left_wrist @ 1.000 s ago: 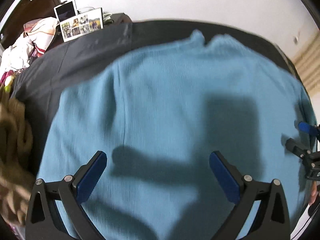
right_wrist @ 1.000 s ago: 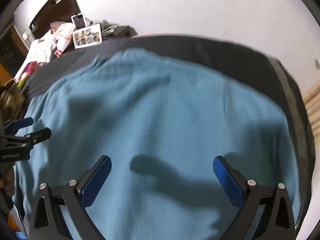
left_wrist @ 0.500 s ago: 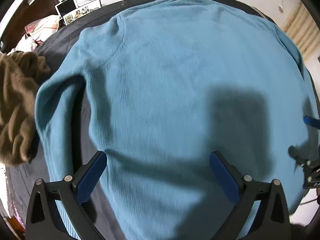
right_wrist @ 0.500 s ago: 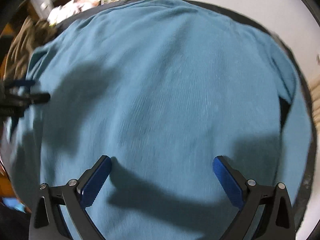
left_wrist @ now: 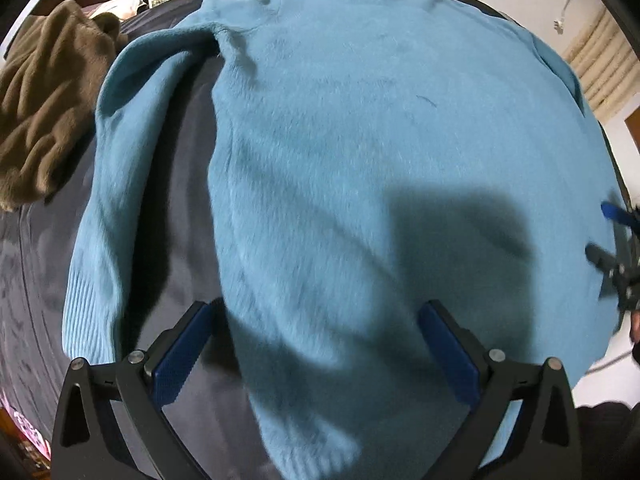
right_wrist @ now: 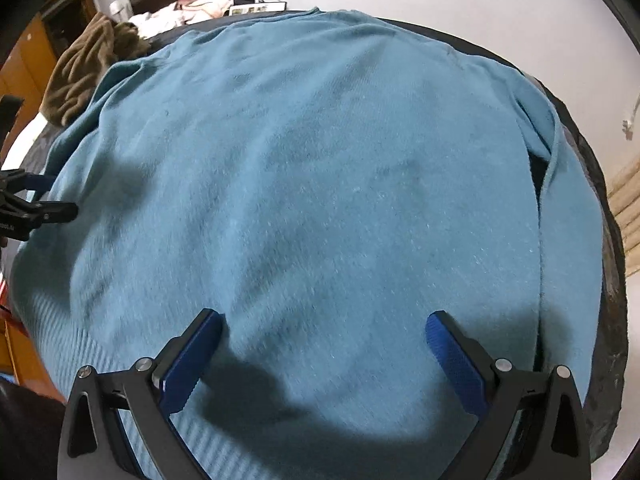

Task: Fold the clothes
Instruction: 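Lower the sweater flat and release both grippers above its body, then grasp a sleeve cuff with the right gripper and lift it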

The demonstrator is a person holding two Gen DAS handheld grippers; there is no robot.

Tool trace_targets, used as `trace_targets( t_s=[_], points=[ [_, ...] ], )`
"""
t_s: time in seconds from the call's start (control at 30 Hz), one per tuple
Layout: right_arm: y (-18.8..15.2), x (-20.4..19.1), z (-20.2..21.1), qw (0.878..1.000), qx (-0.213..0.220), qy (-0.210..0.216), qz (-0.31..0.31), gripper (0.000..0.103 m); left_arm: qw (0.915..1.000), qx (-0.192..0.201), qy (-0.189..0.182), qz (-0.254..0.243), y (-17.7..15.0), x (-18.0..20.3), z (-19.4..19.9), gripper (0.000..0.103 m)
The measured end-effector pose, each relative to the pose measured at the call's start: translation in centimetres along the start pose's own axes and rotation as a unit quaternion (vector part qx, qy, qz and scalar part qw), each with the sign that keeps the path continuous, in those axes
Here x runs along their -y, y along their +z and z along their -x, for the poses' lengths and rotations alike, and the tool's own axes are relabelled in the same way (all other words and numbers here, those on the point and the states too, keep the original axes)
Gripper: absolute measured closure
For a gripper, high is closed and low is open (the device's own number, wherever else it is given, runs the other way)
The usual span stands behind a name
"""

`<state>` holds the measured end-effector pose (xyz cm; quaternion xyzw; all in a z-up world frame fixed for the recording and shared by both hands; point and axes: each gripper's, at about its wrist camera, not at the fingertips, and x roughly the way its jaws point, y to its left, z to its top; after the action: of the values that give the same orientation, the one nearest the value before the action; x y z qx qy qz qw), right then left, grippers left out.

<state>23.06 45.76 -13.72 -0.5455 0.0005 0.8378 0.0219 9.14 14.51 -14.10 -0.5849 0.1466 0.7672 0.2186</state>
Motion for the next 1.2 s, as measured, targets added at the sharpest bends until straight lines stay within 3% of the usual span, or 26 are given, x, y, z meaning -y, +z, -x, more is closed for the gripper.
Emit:
trace_targets(
  t_s=[0.27, 0.6, 0.7, 0.77, 0.87, 0.93, 1.0, 1.2],
  points=[
    [-1.0, 1.7, 0.6, 1.000, 0.005, 0.001, 0.005, 0.000, 0.9998, 0.008, 0.008, 0.015, -2.6, 0.7, 1.3, 0.000],
    [-2.5, 2.6, 1.7, 0.999, 0.033, -0.010, -0.025, 0.000, 0.9995, -0.003, 0.030, 0.005, -2.3, 2.6, 2.7, 0.000],
    [-2.3, 4.7, 3.0, 0.997, 0.037, 0.001, -0.075, 0.000, 0.9990, 0.013, 0.042, -0.004, -1.3, 3.8, 4.3, 0.000],
    [-2.9, 7.9, 5.0, 0.989, 0.065, -0.029, -0.131, 0.000, 0.9991, 0.027, 0.032, -0.004, -0.4, 4.4, 5.4, 0.000],
    [-7.0, 9.4, 7.3, 0.976, 0.074, -0.070, -0.192, 0.001, 0.9992, 0.036, 0.012, -0.006, 1.0, 5.9, 6.4, 0.000],
    [-7.1, 10.1, 6.6, 0.973, 0.064, -0.097, -0.202, 0.011, 0.9990, 0.041, 0.005, -0.015, 1.6, 6.8, 6.7, 0.000],
    [-5.7, 11.0, 6.2, 0.973, 0.053, -0.108, -0.198, 0.030, 0.9987, 0.044, -0.002, -0.025, 1.5, 6.8, 6.5, 0.000],
    [-6.2, 12.2, 4.9, 0.980, 0.028, -0.101, -0.169, 0.033, 0.9970, 0.057, -0.022, -0.046, 3.9, 9.0, 5.8, 0.000]
  ],
)
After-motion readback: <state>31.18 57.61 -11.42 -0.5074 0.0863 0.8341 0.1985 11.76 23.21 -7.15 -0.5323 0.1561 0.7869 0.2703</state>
